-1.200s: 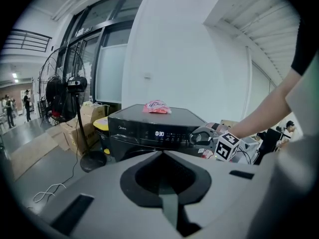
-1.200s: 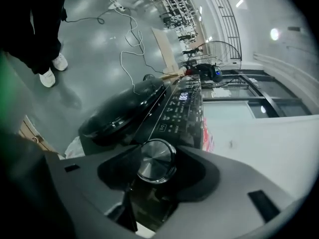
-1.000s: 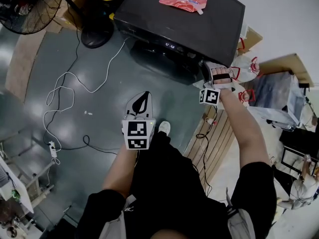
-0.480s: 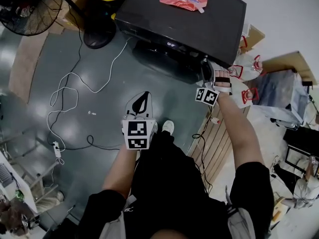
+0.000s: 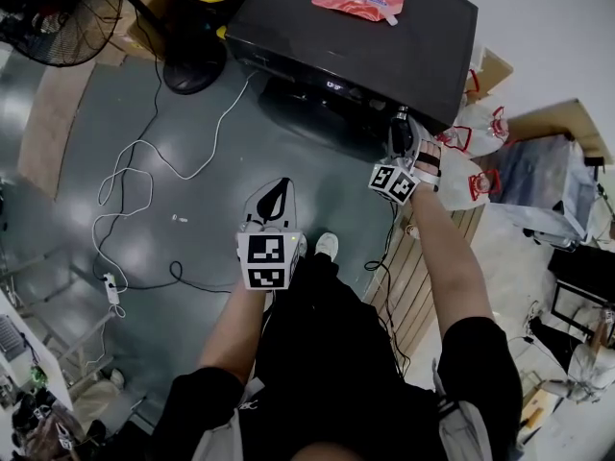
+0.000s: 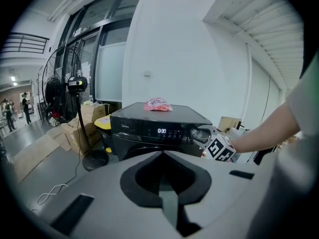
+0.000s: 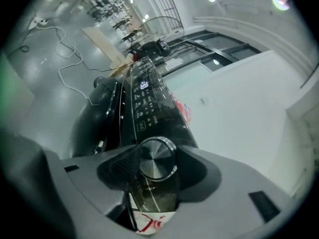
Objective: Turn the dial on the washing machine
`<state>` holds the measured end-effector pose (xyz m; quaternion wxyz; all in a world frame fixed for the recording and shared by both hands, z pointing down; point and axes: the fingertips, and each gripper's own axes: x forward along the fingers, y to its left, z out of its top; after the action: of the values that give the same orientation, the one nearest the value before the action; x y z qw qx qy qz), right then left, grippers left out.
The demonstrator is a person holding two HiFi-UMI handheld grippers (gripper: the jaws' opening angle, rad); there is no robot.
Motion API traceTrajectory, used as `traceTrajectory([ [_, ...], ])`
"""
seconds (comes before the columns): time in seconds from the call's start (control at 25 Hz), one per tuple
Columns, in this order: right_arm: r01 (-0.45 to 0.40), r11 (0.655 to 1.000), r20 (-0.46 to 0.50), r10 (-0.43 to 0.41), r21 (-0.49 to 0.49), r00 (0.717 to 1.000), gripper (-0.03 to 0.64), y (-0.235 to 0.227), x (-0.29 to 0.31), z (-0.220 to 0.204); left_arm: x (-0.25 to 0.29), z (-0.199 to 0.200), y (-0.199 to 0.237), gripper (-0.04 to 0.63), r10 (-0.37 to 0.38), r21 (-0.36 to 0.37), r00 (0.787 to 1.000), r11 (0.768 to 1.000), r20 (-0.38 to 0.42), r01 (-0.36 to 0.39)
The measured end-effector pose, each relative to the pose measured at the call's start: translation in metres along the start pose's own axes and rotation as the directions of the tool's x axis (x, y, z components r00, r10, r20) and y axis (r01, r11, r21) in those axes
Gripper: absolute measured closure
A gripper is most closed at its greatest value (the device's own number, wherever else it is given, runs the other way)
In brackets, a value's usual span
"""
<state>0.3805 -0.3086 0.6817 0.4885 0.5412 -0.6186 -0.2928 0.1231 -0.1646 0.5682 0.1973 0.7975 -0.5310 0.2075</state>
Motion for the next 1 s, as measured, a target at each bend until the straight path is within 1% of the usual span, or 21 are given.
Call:
traceTrajectory([
  [0.12,0.027,0.993,-0.030,-0.024,0.116,0.999,0.382,0.001,0.004,-0.004,0.000,-0.003,0.001,0.586,-0.001,-0.002,1.000,1.000,-0.004,0.001],
  [0.2,0.035,0.985,-0.042,-0.028,0.171,0.999,0.382,0.000,0.005,-0.005,-0.002,-0.005,0.003,0.586,0.001,-0.001,1.000,1.000,-0.005,-0.001],
  [0.48,0.041,0.965,-0.084,-0.020,0.260,0.996,0.382,-0.002,0.003,-0.007,-0.011,-0.006,0.009,0.586,0.015,-0.007,1.000,1.000,-0.002,-0.015],
  [0.68,0.038,0.932,-0.109,0.002,0.361,0.994,0.380,-0.003,0.003,-0.008,-0.013,-0.005,0.016,0.586,0.026,-0.010,1.000,1.000,0.004,-0.026],
  [0.76,0.037,0.907,-0.118,0.013,0.420,0.993,0.380,-0.005,0.004,-0.007,-0.013,-0.004,0.019,0.586,0.029,-0.010,1.000,1.000,0.006,-0.029],
  [0.84,0.035,0.869,-0.126,0.031,0.493,0.992,0.380,-0.006,0.004,-0.007,-0.013,-0.004,0.020,0.586,0.032,-0.010,0.999,0.999,0.004,-0.032],
  [0.92,0.029,0.819,-0.130,0.055,0.573,0.990,0.380,-0.008,0.003,-0.009,-0.014,-0.005,0.020,0.586,0.033,-0.010,0.999,0.999,0.004,-0.033],
  [1.0,0.024,0.761,-0.125,0.076,0.649,0.989,0.380,-0.011,0.001,-0.011,-0.014,-0.006,0.020,0.586,0.036,-0.009,0.999,0.999,0.005,-0.036],
])
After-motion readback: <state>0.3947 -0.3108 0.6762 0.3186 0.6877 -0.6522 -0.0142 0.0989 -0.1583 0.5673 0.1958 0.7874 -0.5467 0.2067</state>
